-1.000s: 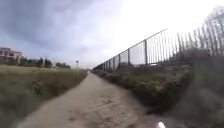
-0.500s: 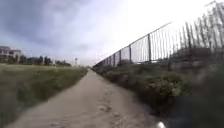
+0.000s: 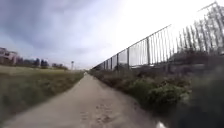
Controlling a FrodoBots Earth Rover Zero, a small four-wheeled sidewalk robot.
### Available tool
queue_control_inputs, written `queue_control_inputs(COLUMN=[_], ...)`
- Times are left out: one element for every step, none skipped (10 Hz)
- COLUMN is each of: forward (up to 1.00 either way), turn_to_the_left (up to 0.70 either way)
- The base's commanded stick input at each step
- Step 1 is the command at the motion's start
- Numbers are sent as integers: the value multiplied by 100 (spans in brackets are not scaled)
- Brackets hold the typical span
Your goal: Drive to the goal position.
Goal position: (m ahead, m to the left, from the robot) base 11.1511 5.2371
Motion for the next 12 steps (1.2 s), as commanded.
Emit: queue_control_inputs(forward=[100,100,100,100,100,100,100,100,100,100,100,100], turn_to_the_left=[0,17,40,40,12,0,0,8,37,37,24,11])
